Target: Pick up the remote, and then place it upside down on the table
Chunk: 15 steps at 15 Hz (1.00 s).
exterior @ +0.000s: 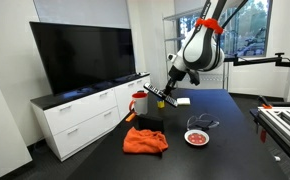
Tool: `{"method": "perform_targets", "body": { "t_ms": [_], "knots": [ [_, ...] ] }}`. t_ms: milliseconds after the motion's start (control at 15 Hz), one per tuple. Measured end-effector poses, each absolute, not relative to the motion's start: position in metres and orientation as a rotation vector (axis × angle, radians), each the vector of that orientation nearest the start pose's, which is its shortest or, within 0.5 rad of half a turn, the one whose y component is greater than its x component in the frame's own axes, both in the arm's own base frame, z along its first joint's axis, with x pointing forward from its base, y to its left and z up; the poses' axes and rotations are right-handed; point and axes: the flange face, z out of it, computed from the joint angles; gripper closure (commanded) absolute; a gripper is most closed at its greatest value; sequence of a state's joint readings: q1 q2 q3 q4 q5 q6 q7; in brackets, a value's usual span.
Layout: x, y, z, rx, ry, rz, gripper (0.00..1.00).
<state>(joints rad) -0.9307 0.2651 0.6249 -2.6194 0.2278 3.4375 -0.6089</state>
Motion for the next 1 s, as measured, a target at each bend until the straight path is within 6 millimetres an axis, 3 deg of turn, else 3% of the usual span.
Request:
{"method": "perform_targets", "body": {
  "t_ms": [400,1000],
  "knots": [
    [0.406,-0.195,0.207,-3.093,0.022,-0.940,0.69],
    [0.398,-0.199,0.214,-3.025,0.063,-0.991,0.69]
  ]
}}
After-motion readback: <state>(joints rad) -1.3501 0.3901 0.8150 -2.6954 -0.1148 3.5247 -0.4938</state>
